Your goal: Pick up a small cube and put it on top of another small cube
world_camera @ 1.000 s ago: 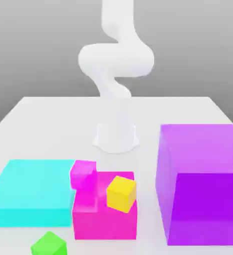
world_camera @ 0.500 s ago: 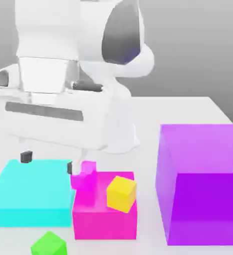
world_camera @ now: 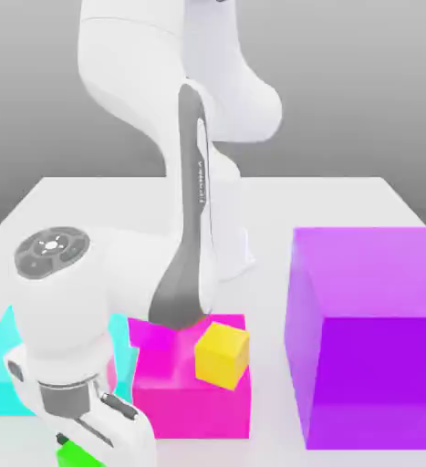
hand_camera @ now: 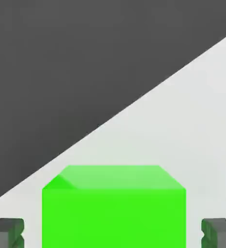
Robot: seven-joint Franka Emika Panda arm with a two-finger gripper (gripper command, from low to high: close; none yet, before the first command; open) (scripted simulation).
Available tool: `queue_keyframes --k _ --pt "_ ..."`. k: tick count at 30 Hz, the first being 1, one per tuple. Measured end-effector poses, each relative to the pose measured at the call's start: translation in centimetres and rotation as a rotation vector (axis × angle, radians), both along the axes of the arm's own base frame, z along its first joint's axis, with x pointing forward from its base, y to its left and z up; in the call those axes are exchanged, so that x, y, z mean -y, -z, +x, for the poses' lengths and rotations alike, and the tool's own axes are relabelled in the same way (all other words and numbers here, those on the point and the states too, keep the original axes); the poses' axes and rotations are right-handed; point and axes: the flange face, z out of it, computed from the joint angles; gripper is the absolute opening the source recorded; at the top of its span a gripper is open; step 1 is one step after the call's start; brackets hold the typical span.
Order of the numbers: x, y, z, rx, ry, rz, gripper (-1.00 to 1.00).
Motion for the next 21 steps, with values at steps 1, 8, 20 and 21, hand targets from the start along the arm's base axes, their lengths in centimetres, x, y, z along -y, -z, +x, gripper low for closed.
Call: queue_keyframes --k 1,8,20,21 --pt "0.0 0.0 0.0 0.000 0.000 0.000 -1.00" --pt "0.0 -4.6 0.0 0.000 0.001 0.001 -1.00" --pt "-3.3 -15.7 -6.7 -0.003 -0.130 -0.008 -1.00" --pt "-3.5 -16.4 -7.4 -0.003 -0.140 -0.007 -1.00"
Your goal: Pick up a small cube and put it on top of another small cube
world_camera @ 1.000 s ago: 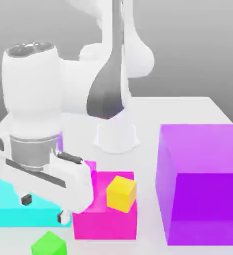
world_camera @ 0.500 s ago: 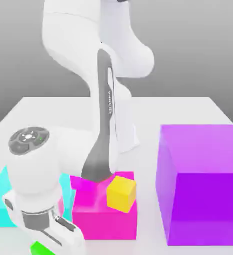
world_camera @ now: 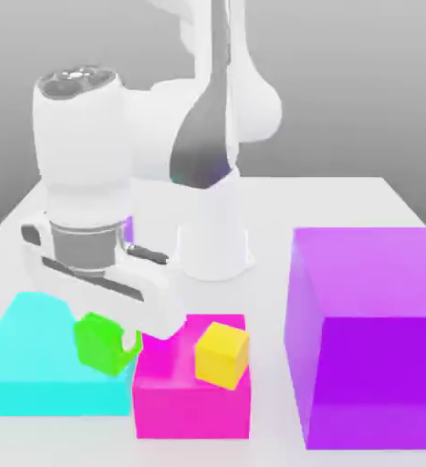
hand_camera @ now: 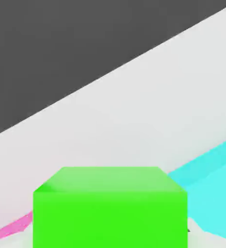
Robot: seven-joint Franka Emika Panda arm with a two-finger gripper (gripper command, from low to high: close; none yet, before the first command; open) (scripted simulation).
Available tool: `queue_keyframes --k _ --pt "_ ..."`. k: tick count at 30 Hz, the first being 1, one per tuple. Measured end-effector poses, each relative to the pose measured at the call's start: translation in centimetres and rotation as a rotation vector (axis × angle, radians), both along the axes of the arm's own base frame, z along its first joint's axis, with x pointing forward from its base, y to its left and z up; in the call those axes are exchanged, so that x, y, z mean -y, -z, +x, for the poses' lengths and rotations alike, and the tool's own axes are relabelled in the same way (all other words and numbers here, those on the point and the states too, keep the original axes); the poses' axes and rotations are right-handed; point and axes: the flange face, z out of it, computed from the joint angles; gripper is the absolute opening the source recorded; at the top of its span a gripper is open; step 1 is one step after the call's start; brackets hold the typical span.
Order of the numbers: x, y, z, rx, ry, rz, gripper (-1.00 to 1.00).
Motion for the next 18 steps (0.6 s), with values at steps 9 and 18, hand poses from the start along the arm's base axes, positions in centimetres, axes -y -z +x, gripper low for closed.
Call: queue_keyframes --k 9,18 --pt "-2.7 -4.4 -7.0 0.002 -0.104 0.011 -1.00" --pt "-2.9 1.4 -7.6 0.002 -0.116 0.010 1.00"
